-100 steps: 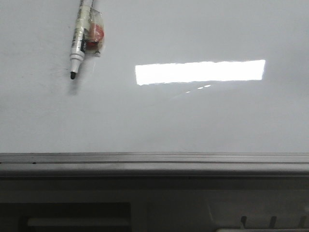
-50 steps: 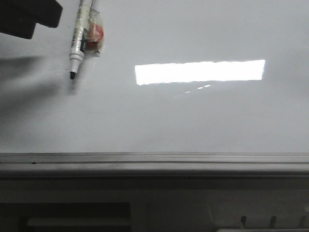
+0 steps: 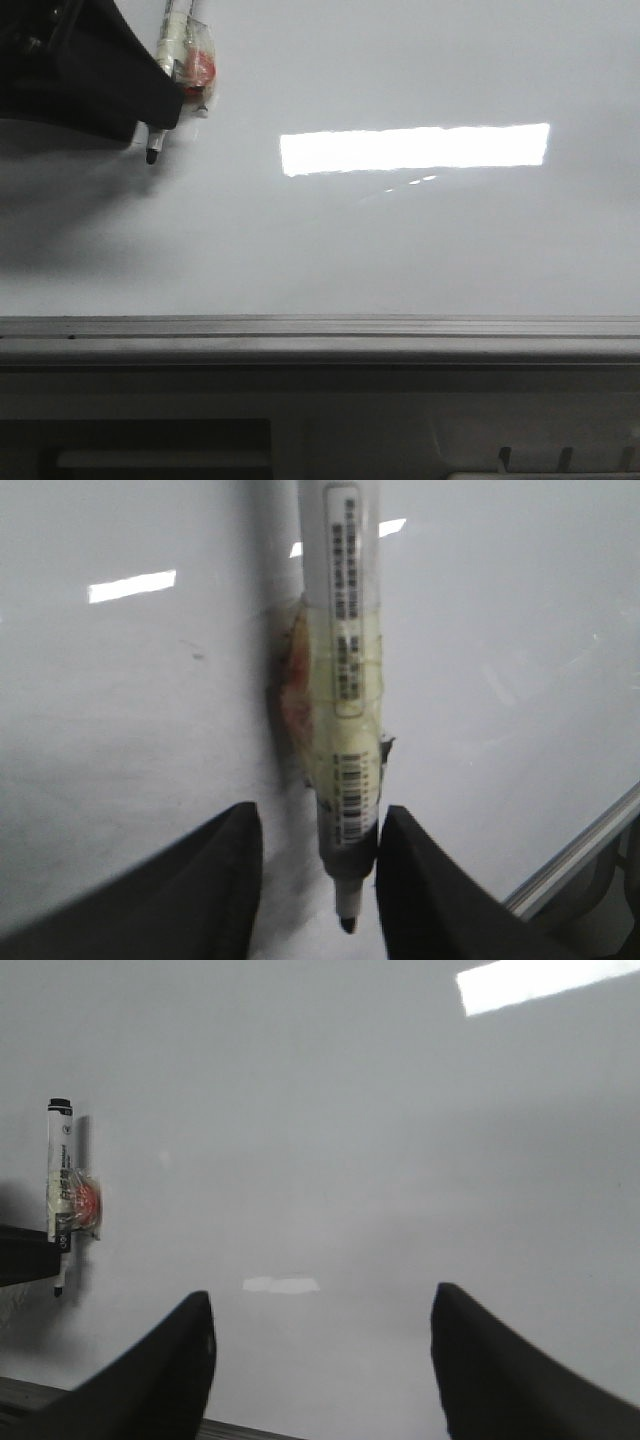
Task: Write number 3 on whiteboard
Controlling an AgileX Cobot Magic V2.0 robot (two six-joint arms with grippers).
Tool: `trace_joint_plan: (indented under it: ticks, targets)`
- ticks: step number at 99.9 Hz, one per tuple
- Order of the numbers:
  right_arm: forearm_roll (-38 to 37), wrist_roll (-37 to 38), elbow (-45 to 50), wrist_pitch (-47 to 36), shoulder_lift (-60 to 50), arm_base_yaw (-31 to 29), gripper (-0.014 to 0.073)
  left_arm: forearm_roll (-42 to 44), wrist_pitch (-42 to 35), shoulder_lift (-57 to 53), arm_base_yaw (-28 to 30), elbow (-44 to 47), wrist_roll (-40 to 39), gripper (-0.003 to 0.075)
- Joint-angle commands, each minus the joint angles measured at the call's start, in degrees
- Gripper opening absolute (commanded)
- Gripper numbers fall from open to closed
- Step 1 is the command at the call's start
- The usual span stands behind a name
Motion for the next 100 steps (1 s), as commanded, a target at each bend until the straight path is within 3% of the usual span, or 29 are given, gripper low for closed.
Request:
trace_joint_plan:
  ticks: [1, 4, 23, 44, 57, 74, 100]
  targets:
    - [-0.10, -0.70, -2.07, -3.41, 0.97, 0.09, 0.0420, -0.49, -3.18, -0.40, -0.16, -1.76, -0.56, 0.0044]
    - [-0.10, -0.70, -2.10, -3.41, 0.97, 0.09, 0.0420, -0.01, -3.07, -0.40, -0.16, -1.76, -0.56, -0.0021]
    - [0.80, -4.61, -6.61, 0.97, 1.20, 1.77, 0.0420, 0.35, 1.85, -1.68, -0.31, -2.96, 2.00, -0.0021]
    - [15.41, -30.01, -17.78, 15.95, 8.74, 8.87, 0.0420, 0.48, 16.68, -7.01, -8.45, -8.05, 27.29, -0.0021]
    - [17.23, -36.42, -23.76, 23.51, 16.99, 12.55, 0.0421, 3.41, 19.70, -9.44, -15.76, -9.00, 40.96, -0.0021]
    - [17.47, -40.96, -28.02, 25.72, 24.27, 15.42, 0.0421, 9.11, 18.85, -9.82, -22.01, -9.00, 41.89, -0.0021]
    - [19.78, -41.57, -28.88, 24.68, 28.48, 22.05, 0.0422, 9.11, 16.07, -9.82, -22.63, -9.00, 41.78, -0.0021]
